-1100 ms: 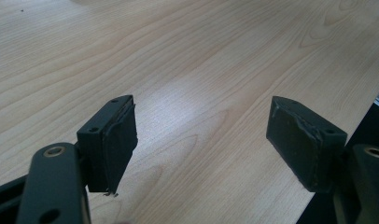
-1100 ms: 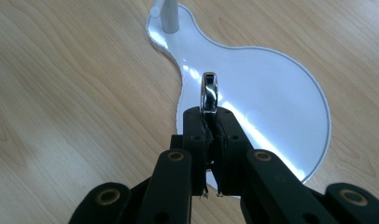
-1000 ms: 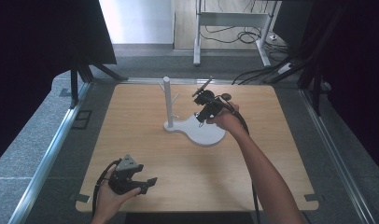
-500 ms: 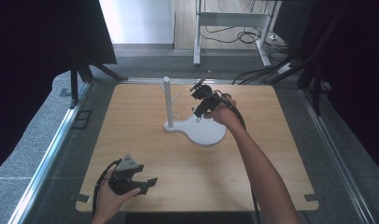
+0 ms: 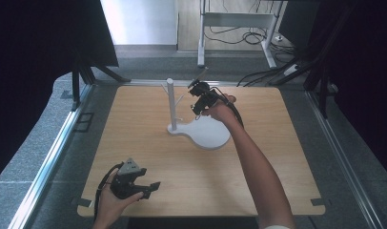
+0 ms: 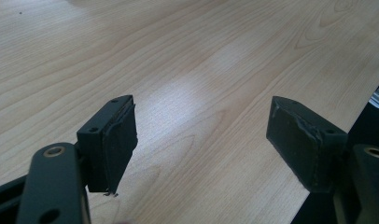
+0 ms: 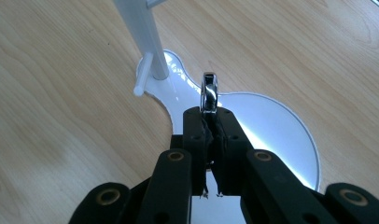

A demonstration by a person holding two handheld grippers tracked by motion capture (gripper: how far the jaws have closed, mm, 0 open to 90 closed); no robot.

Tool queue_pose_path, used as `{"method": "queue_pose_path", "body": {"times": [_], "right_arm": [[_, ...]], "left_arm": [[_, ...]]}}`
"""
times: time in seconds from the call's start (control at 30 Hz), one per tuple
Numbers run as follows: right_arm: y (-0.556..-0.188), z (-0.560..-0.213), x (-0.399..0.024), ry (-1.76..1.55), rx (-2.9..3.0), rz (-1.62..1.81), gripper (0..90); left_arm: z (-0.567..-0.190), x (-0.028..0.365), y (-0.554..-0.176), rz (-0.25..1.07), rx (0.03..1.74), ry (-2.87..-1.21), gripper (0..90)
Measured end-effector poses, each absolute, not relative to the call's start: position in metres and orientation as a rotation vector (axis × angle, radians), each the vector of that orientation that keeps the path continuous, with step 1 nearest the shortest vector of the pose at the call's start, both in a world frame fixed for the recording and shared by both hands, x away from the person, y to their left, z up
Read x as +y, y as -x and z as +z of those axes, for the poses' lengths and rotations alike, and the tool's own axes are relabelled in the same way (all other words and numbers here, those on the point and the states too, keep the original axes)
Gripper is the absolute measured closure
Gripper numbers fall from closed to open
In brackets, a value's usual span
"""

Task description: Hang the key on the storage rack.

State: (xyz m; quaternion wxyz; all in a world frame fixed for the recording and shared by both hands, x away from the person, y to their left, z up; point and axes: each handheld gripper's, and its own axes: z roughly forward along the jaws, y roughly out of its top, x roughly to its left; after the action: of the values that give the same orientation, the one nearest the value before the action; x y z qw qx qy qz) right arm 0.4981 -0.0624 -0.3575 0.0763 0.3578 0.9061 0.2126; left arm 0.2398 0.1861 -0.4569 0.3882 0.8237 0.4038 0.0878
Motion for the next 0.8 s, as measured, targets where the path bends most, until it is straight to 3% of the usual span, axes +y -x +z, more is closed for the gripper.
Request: {"method": "queue_pose_path", "body": {"times": [0.8], "right_arm": [[-0.533,-0.359,-0.041,-1.12,2.693,0.629,84.7]], "left_arm": [[-0.454,0.189,-0.239,0.223,1.02,-2.079,25.0]]}}
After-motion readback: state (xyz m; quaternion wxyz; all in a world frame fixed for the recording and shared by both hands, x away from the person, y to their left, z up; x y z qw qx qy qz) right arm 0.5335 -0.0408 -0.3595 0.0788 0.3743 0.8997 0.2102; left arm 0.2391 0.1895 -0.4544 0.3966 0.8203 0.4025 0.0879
